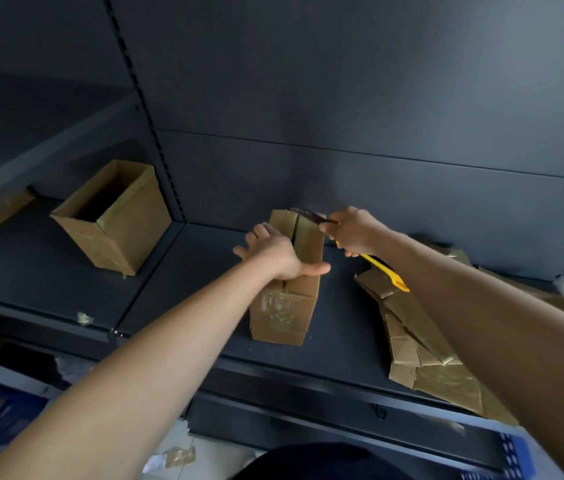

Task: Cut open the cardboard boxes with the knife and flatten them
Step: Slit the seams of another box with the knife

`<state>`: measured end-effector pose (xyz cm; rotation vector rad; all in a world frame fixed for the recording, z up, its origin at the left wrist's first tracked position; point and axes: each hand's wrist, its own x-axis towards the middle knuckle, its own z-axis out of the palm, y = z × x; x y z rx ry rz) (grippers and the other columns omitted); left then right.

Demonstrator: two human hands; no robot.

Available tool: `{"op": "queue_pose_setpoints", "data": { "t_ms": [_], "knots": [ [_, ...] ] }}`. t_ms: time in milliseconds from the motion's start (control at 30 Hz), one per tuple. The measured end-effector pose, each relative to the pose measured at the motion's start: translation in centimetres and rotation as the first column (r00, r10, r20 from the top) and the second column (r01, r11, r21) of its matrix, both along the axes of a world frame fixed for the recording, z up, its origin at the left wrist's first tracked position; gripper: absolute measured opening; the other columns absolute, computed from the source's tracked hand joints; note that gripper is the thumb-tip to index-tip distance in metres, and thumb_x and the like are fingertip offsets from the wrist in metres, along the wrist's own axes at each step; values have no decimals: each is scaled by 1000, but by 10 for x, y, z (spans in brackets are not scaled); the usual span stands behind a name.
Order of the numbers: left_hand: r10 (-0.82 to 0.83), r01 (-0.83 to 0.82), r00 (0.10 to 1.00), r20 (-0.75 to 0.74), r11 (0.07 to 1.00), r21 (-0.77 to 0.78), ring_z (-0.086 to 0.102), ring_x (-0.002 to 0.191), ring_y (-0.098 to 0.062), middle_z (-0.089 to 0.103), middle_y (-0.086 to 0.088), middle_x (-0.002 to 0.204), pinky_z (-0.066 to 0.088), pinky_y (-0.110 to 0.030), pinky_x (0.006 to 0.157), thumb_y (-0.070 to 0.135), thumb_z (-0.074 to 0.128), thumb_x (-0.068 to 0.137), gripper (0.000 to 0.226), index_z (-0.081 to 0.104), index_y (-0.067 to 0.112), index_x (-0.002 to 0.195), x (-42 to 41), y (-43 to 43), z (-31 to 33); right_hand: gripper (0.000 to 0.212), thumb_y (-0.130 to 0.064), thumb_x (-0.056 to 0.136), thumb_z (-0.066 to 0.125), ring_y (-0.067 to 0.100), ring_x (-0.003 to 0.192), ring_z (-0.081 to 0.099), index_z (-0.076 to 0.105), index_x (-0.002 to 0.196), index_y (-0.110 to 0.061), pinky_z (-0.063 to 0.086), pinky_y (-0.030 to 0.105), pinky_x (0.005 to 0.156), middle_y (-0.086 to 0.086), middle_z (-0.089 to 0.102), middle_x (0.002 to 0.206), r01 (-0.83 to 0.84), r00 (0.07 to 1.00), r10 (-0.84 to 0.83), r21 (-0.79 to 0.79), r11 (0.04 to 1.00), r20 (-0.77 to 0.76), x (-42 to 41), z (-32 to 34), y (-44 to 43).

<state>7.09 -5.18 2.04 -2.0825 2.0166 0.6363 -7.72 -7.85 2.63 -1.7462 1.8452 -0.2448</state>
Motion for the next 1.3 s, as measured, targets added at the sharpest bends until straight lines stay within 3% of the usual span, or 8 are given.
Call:
{"op": "queue_pose_setpoints", "data": {
  "t_ms": [133,233,567,733,833,967,1167,1300],
  "knots": [
    [-1,1,1000,-9,998,-65,20,138,-33,15,-14,152,21,-43,108,82,60,61,133,-1,5,151,9,-5,-6,31,-28,102,27,29,76,63,49,84,-17,47,30,66,18,62,95,-85,994,82,-30,996,-68,-4,2,2],
    [-186,188,980,-67,982,18,9,144,-29,5,-3,157,18,-46,112,62,73,65,125,-7,19,152,32,-14,0,38,-50,99,30,27,106,54,58,97,-24,41,33,86,7,59,114,-187,959,185,10,982,-215,-15,10,0],
    [-314,341,919,-238,936,84,31,132,-21,25,1,150,40,-43,104,28,84,64,115,9,30,151,49,-22,8,50,-59,95,34,23,96,56,64,102,-20,42,34,73,2,59,101,-486,654,488,173,856,-577,20,38,0],
    [-357,373,921,-158,924,85,25,137,-23,14,4,156,33,-41,109,28,81,68,114,5,30,152,51,-24,9,48,-59,94,38,24,98,55,60,109,-19,44,36,80,-1,55,100,-404,657,430,192,894,-619,10,34,-2],
    [-368,384,920,-132,916,121,21,140,-22,6,10,158,31,-40,111,26,78,70,112,2,31,152,51,-25,12,53,-58,91,40,24,92,62,66,96,-12,48,37,83,3,66,100,-307,742,354,181,934,-569,-28,37,-4],
    [-413,409,910,22,907,100,13,144,-21,4,13,158,16,-41,117,9,66,77,98,7,36,151,46,-24,15,53,-49,93,46,23,55,61,64,64,-8,49,28,61,7,65,59,-195,817,241,143,970,-524,-68,34,4],
    [-470,517,844,257,842,-155,29,124,-24,26,-5,134,30,-37,97,-19,43,73,71,33,12,136,19,8,14,49,-47,99,37,23,50,51,60,88,-5,44,28,50,14,58,66,9,1000,-7,184,983,-7,-75,-2,18],
    [-442,448,894,73,881,-150,34,119,-21,30,-2,123,37,-30,77,-12,48,75,58,36,14,126,22,8,11,45,-45,97,49,22,47,52,62,90,-2,46,27,50,12,58,62,-30,987,-15,269,963,163,-68,-10,21]
  ]
}}
